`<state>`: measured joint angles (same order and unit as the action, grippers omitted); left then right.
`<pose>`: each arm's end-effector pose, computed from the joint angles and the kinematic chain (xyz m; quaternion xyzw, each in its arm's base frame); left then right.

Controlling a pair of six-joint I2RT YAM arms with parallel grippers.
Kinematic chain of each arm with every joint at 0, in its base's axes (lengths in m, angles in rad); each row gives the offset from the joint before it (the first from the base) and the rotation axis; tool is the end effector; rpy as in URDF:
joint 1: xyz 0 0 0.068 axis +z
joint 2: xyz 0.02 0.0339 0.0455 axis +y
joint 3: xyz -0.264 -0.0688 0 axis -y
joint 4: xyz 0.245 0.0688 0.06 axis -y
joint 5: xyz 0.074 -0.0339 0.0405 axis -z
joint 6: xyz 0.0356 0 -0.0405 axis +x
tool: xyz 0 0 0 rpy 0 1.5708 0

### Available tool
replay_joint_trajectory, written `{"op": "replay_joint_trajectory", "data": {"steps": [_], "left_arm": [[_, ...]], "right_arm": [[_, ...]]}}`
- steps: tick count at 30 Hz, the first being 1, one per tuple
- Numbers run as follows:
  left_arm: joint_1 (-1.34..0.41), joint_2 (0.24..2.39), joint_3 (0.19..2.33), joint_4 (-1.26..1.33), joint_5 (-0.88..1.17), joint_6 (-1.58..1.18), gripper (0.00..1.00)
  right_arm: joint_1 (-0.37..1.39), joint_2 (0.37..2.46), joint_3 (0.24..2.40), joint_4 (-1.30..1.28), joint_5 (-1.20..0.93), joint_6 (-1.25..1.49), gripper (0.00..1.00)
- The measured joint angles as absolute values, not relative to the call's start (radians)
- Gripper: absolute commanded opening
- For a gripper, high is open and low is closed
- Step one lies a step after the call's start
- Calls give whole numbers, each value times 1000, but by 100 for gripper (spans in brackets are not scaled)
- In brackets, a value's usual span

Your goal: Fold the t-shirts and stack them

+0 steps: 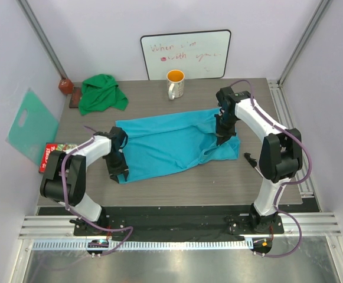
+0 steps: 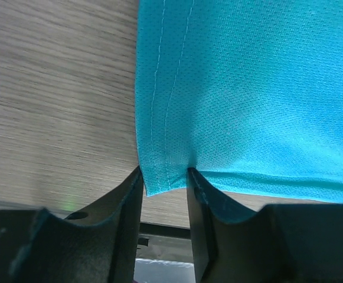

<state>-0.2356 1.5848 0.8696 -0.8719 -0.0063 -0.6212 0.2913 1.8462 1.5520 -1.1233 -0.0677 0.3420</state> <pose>0.2395 -0.0573 0.1525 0.1916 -0.9814 -0.0063 0.0061 0.3445 0.1058 0.2457 0.0227 0.9962 0.0559 0.0622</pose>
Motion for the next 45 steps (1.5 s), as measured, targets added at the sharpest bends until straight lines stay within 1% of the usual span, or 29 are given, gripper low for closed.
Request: {"op": "replay_joint_trajectory", "data": {"steps": [2,8,11,17,27,32,37,45], "left_arm": [[-236,1586,867,-866,-7,-622,31],[-236,1587,865,-860,-7,-625,15],[-236,1587,865,-860,-8,-625,12],[-236,1592,896,-885,-40,-616,12],[-235,1592,1099,-957,-79,-569,14],[-227,1593,1162,-982,-86,-541,14],[-204,1620,1209,-997,-91,-518,14],[-176,1686,1300,-1008,-105,-500,13]], "right_arm": [[291,1846,1552,-1123,-74,342,1],[290,1846,1552,-1122,-86,342,1],[285,1846,1551,-1122,-89,342,1],[262,1843,1531,-1112,-89,342,1],[191,1813,1544,-1092,-80,341,1],[174,1830,1622,-1090,-82,338,1],[173,1908,1739,-1072,-91,334,1],[173,2009,1809,-1072,-100,331,1]]}}
